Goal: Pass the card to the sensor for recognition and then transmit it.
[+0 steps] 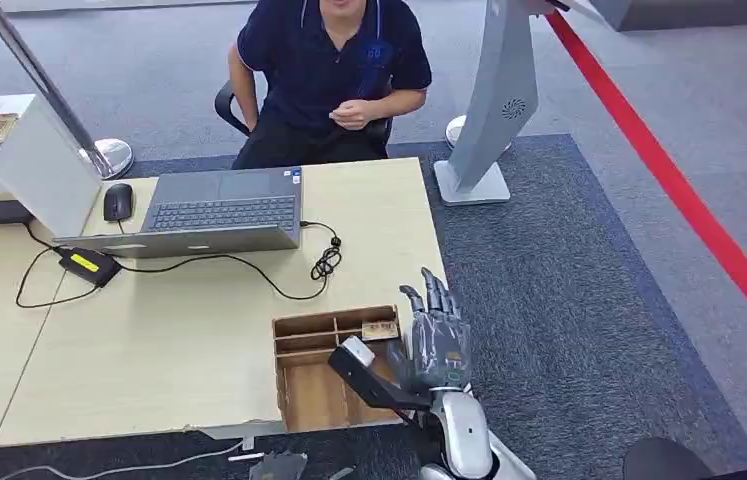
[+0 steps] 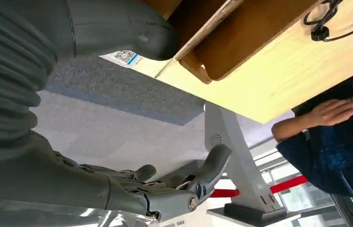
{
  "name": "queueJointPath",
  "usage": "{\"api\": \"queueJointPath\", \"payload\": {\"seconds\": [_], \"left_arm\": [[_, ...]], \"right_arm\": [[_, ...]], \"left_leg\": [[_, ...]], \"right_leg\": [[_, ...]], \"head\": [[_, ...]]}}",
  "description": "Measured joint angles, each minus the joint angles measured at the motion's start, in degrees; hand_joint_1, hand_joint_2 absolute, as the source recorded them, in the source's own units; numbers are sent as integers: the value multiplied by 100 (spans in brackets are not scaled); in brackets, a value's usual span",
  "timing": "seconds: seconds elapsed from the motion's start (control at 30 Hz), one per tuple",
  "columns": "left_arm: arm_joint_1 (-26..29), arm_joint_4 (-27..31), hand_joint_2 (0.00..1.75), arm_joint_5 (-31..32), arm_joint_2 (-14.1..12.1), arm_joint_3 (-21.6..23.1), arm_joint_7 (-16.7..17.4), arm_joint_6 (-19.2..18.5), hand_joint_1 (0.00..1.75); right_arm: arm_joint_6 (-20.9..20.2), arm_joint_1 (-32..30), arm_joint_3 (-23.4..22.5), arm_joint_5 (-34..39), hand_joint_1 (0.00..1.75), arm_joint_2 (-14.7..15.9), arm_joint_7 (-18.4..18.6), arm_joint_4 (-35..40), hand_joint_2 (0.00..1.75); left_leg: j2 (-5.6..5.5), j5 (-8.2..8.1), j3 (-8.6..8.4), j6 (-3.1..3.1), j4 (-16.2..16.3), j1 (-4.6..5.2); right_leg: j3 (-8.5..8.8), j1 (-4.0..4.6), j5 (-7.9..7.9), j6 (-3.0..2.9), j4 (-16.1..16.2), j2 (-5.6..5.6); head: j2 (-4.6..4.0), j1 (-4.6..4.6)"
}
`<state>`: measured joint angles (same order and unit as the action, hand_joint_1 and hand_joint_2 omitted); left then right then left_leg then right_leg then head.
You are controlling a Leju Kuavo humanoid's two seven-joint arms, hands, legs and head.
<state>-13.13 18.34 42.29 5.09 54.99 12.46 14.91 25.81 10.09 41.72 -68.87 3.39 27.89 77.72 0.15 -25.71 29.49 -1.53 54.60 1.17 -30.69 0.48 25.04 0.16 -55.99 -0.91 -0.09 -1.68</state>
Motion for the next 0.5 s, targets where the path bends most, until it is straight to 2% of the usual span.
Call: {"api": "queueJointPath", "payload": {"seconds": [0.5], "left_arm": [[1, 0, 175, 81, 4, -46, -17, -52, 0]], "right_arm": [[33, 0, 24, 63, 47, -44, -20, -55, 175]], "left_leg": [[0, 0, 0, 0, 0, 0]], "right_leg": [[0, 0, 0, 0, 0, 0]], "head": [[0, 0]]}}
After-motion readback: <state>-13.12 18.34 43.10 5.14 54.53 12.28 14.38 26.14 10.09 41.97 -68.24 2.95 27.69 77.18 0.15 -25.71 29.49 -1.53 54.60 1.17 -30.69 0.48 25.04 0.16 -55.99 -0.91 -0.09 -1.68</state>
